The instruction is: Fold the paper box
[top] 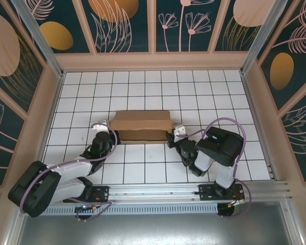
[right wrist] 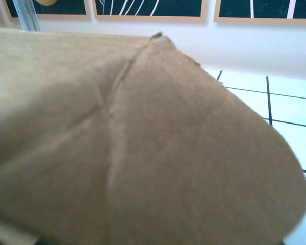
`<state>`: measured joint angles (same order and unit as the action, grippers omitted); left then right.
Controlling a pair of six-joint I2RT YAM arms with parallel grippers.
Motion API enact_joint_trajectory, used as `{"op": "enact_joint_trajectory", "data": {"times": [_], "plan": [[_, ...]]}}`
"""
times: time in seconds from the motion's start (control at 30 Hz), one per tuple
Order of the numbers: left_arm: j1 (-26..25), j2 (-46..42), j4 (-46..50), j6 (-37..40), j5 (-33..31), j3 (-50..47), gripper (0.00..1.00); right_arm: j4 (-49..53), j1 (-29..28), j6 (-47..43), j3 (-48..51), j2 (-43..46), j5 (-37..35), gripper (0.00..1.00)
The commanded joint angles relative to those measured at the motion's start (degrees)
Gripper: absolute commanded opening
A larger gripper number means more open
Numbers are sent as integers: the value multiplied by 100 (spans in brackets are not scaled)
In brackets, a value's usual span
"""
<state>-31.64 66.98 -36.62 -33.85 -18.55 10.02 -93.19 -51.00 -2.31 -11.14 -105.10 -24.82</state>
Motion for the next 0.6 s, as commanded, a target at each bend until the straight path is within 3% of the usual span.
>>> {"op": "enact_joint_trajectory", "data": {"times": [0.0,0.23,0.57], "plan": [[-27,72,-79,128,-141,-40,0,-499,-59,72,138,185,109,27],[-35,123,-78,170,-121,17,0,-490,-59,156,383,416,505,38],[-36,130,-73,160,-187,61,0,-446,-52,486,1062,1196,-133,39]]}}
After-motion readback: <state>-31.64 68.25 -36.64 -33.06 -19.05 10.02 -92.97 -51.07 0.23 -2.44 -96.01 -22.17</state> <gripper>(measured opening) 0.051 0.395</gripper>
